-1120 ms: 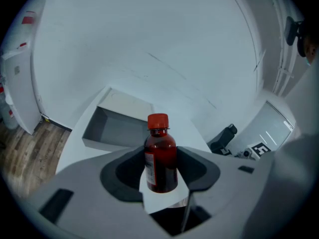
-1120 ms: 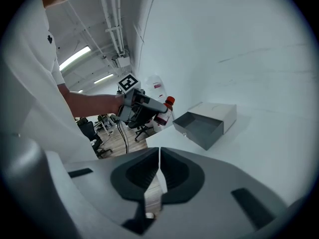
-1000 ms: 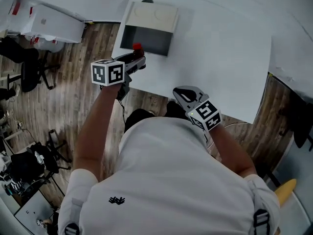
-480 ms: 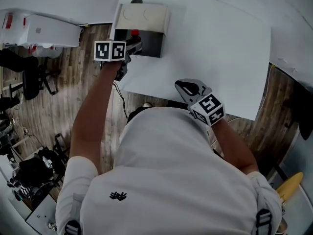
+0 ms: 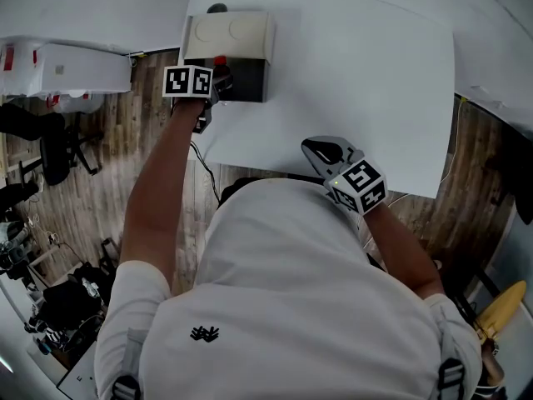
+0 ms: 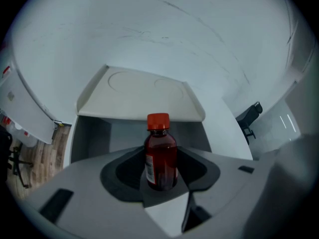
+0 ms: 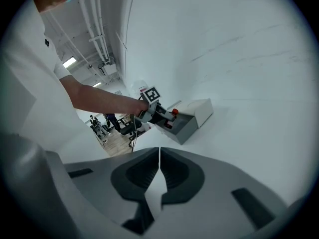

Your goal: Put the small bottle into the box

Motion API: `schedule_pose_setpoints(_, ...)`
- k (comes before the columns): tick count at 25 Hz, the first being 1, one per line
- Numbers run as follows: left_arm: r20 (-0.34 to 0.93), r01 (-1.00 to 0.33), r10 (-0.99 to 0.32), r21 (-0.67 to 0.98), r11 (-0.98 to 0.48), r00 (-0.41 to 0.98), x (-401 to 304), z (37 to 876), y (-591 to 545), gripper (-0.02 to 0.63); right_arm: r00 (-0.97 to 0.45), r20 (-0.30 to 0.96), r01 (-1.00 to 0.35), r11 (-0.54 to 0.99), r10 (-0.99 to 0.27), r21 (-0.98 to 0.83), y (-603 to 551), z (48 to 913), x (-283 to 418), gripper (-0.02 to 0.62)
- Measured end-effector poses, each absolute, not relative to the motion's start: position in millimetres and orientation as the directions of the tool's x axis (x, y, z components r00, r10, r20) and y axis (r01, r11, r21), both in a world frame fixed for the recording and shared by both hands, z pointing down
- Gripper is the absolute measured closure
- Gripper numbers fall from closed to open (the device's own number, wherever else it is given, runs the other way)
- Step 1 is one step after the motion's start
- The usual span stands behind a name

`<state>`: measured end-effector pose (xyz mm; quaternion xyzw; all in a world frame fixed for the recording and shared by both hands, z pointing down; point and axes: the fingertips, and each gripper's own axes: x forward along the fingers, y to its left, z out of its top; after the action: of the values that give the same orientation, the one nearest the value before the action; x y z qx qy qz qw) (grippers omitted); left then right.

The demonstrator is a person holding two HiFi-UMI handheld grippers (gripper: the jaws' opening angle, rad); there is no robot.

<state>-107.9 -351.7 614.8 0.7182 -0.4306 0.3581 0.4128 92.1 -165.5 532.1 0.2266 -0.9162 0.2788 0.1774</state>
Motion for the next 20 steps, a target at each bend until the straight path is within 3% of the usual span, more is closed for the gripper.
schedule_pose_setpoints(20,0.928,-0.919,-0.211,0.229,-0.321,0.305,-109.6,637.3,-334.7,0.403,-0.837,0.441,-0.519,0.725,-0.324,-0.453,-174.2,533.3,88.5,0.583)
